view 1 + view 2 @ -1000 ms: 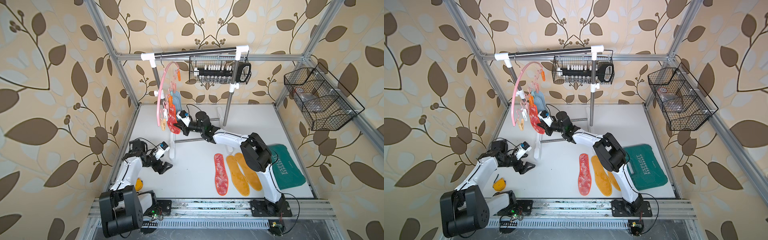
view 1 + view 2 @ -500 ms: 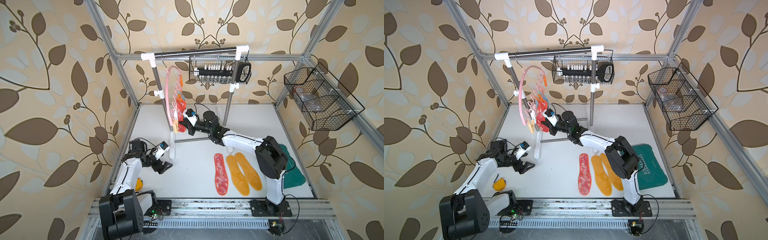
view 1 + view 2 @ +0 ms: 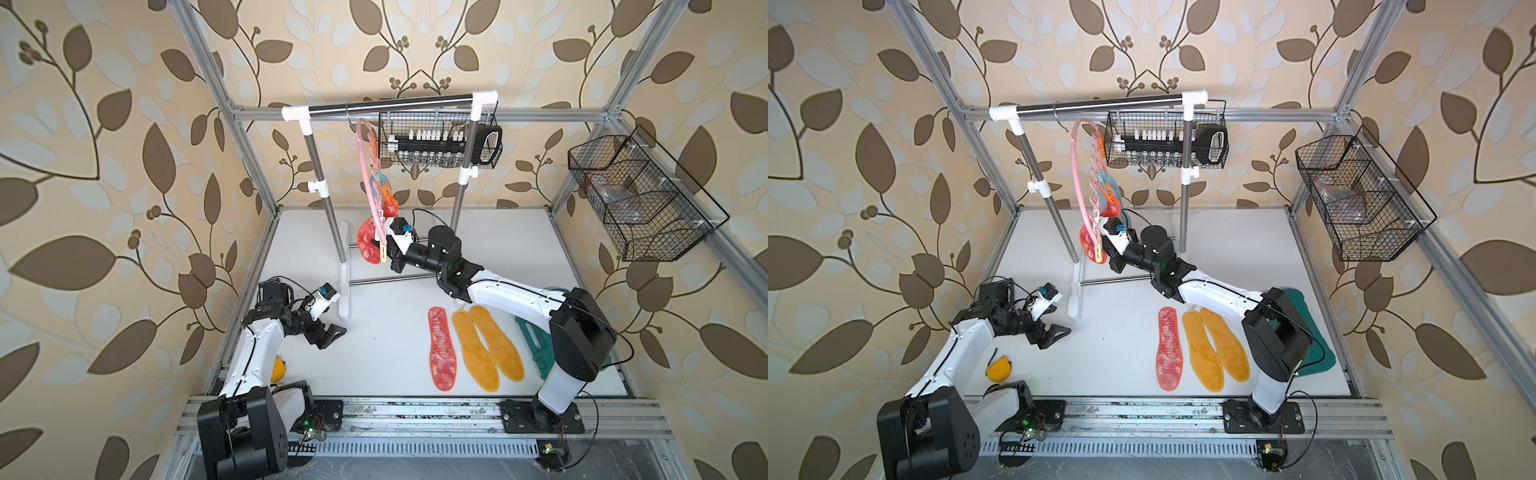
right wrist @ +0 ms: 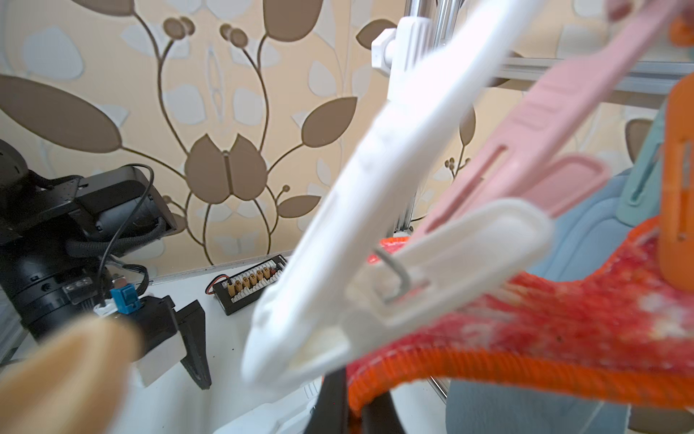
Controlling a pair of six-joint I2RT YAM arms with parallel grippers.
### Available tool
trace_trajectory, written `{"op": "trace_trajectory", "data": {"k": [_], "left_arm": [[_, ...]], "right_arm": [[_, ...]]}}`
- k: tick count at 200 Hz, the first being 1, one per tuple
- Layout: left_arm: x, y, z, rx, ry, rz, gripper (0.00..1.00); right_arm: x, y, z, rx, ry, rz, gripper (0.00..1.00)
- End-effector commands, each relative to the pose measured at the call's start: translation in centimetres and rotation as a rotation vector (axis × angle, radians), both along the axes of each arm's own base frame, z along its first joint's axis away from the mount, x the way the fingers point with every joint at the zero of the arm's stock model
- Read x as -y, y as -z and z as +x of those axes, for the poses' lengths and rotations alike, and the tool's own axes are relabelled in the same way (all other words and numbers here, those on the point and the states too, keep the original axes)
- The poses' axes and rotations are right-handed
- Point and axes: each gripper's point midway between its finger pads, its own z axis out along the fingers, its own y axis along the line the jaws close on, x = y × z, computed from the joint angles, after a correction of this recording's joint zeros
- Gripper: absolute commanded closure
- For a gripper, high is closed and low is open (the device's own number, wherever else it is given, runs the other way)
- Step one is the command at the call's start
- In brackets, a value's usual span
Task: Take the shoe insoles off the hanger
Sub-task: Remove the insole from the hanger.
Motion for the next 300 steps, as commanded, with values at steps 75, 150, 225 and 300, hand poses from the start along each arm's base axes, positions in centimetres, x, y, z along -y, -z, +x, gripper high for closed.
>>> {"op": "trace_trajectory", "data": {"k": [75, 150, 225, 300], "left_arm": [[1.6, -3.4, -0.5, 0.067, 0.052, -0.138, 0.01], [3.6, -8.6, -1.0, 0.219, 0.185, -0.226, 0.01], [7.1, -16.1, -0.8, 0.287, 0.339, -0.553, 0.01], [10.6, -16.9, -0.1, 0.210, 0.528, -0.656, 0.01]], "right_arm": [[3.3, -1.2, -2.9, 0.047, 0.026, 0.013, 1.00], [4.9, 0.3, -5.4, -0.064, 0.002, 0.017, 1.00], [5.6, 0.9, -7.8, -0.161, -0.010, -0.019, 0.98], [5.4, 2.6, -9.7, -0.279, -0.052, -0.084, 0.98]]}}
